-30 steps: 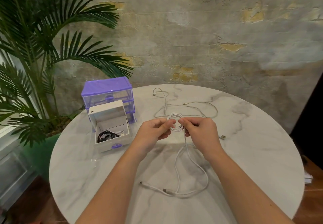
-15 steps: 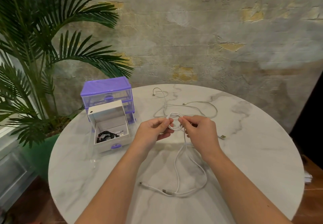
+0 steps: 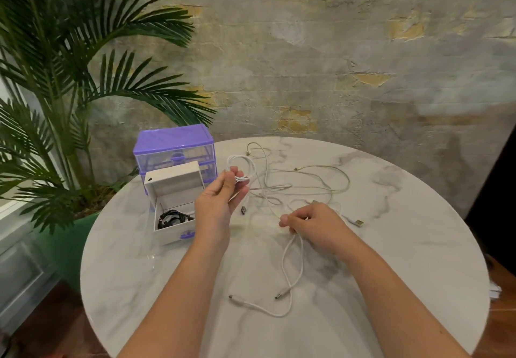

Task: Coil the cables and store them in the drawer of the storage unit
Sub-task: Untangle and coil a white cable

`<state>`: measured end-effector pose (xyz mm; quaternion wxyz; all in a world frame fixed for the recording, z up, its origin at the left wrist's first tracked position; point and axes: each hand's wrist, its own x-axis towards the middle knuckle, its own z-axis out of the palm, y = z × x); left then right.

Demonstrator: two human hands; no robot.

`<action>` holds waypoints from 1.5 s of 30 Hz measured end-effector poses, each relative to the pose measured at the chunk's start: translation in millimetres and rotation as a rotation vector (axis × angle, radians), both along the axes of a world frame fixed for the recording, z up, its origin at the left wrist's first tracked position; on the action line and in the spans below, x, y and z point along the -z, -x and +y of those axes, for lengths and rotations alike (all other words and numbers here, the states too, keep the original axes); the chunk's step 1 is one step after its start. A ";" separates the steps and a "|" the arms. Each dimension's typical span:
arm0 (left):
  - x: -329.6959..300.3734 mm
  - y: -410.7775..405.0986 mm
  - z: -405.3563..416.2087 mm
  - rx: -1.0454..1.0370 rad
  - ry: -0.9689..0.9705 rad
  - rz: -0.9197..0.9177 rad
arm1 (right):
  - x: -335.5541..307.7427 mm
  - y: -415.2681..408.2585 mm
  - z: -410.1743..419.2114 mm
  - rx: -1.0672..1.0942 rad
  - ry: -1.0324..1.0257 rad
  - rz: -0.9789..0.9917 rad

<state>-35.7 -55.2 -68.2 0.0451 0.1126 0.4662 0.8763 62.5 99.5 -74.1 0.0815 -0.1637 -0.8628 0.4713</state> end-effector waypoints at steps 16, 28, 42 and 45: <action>-1.3 -11.8 6.5 0.281 0.149 -0.077 | -7.2 7.2 9.7 0.040 0.753 0.462; -2.8 -18.0 7.7 0.426 0.188 -0.072 | -6.0 4.7 15.2 0.119 1.024 0.665; -3.5 -25.2 7.3 0.590 0.277 -0.059 | -3.2 6.0 20.0 0.125 1.394 0.480; -2.7 -26.7 8.2 0.607 0.314 -0.039 | -4.3 5.1 16.7 0.059 1.335 0.388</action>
